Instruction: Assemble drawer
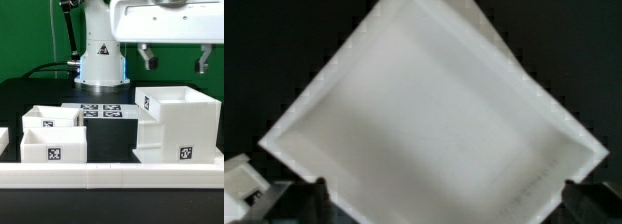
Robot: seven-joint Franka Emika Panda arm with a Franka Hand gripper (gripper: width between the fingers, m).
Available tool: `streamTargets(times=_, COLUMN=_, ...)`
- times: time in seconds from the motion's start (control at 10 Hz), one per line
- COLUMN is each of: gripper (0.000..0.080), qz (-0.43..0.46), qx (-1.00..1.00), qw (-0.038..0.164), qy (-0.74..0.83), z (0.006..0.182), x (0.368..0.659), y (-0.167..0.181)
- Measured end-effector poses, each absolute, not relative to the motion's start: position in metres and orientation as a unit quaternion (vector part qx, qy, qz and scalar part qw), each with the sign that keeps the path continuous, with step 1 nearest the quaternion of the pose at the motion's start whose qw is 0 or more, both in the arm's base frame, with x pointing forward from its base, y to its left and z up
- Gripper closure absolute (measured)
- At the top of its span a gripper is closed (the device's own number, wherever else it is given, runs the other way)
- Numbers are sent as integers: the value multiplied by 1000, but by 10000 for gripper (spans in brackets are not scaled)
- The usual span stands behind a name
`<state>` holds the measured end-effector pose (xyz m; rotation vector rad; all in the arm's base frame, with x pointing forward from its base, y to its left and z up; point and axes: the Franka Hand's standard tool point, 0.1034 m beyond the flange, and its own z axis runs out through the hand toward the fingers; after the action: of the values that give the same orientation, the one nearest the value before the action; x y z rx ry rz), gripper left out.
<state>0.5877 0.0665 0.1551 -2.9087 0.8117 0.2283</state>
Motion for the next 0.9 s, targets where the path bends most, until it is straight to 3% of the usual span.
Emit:
streamTargets(times=0.5, gripper=151, qz=58, qx=-988, qw=49, qy=135, z=142, x=599, y=-21)
streamTargets(times=0.9, gripper=151, qz=59, qx=-988, qw=47, qy=132, z=138, x=599, y=-24)
